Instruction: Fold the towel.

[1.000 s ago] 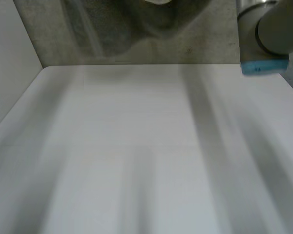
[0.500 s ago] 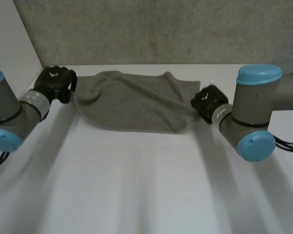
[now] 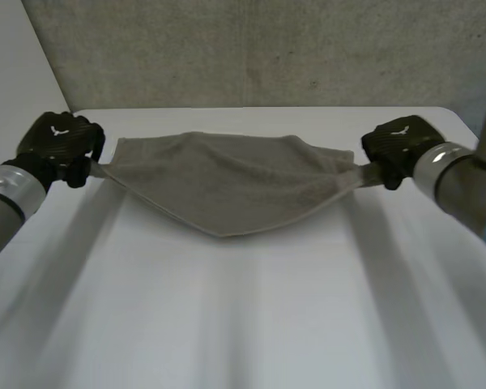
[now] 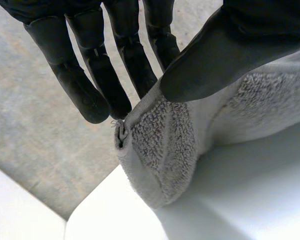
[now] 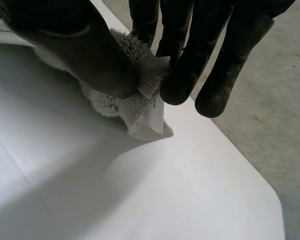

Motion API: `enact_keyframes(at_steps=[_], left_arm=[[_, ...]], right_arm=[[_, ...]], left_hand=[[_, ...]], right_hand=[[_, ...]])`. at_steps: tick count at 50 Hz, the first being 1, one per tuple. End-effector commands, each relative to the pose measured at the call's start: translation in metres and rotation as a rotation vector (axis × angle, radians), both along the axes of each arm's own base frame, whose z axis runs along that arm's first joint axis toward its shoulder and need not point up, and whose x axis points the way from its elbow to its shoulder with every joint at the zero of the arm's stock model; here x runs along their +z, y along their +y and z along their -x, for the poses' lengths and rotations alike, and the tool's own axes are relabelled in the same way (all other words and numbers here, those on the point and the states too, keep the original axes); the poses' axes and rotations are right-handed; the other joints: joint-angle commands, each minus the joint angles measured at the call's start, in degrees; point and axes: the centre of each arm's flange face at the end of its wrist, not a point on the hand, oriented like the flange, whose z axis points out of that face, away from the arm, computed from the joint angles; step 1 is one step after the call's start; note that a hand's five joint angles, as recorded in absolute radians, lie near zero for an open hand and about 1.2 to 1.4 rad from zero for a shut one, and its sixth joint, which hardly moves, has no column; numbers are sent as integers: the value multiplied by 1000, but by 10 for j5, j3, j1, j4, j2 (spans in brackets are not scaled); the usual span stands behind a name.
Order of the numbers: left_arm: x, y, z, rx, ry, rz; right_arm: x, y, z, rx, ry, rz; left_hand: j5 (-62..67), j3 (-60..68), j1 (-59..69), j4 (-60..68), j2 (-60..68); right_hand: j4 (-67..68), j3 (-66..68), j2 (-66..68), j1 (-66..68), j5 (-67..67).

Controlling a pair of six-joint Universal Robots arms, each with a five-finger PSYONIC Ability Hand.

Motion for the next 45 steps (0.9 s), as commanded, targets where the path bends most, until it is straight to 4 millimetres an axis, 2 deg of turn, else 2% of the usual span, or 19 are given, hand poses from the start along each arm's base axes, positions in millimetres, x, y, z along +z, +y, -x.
enact_keyframes(at_steps=[1,9,14,19,21,24,26,27,29,32,34,35,37,40,42,43,45], left_arm=[[17,17,-16,27,4,28],[33,50,-21,-33,4,76],[29,60,-18,-50,4,69],[22,57,-17,-54,5,48],[5,42,-18,-50,2,3],[0,31,-18,-42,2,-8],[-15,11,-17,-33,5,-50],[-15,11,-17,-33,5,-50],[-30,-8,-10,-20,-3,-77],[-34,-18,-2,-15,-7,-72],[-40,-40,6,23,-13,-58],[-40,-41,6,23,-13,-58],[-45,-61,9,64,-18,-50],[-44,-72,10,77,-17,-38],[-46,-87,22,74,-18,-23],[-46,-87,22,74,-18,-22],[-49,-97,39,63,-17,-1]], right_arm=[[33,16,28,-6,-14,-16],[61,40,49,23,-27,-35],[57,48,52,58,32,-57],[45,45,50,81,95,-70],[19,28,48,88,127,-140],[8,19,46,96,136,-168],[-9,-2,42,98,144,-198],[-10,-2,42,98,144,-198],[-26,-22,37,82,152,-213],[-34,-34,34,64,164,-208],[-48,-58,26,8,176,-177],[-48,-58,26,8,176,-177],[-57,-74,12,-33,161,-131],[-62,-82,7,-54,147,-110],[-73,-94,0,-75,121,-82],[-73,-94,0,-75,121,-82],[-83,-103,-10,-73,87,-37]], left_hand=[[-183,-87,25,-42,-24],[-183,-87,25,-42,-24],[-183,-87,25,-42,-24],[-183,-87,25,-42,-24],[-183,-87,25,-42,-24],[-183,-87,25,-42,-24],[-183,-87,25,-42,-24],[-183,-87,25,-42,-24],[-183,-87,25,-42,-24],[-183,-87,25,-42,-24],[-183,-87,25,-42,-24],[-183,-87,25,-42,-24],[-183,-87,25,-42,-24],[-183,-87,25,-42,-24],[-183,-87,25,-42,-24],[-183,-87,25,-42,-24],[-183,-87,25,-42,-24]], right_hand=[[31,28,56,42,19],[31,28,56,42,19],[31,28,56,42,19],[31,28,56,42,19],[31,28,56,42,19],[31,28,56,42,19],[31,28,56,42,19],[31,28,56,42,19],[31,28,56,42,19],[31,28,56,42,19],[31,28,56,42,19],[31,28,56,42,19],[31,28,56,42,19],[31,28,56,42,19],[31,28,56,42,19],[31,28,56,42,19],[31,28,56,42,19]])
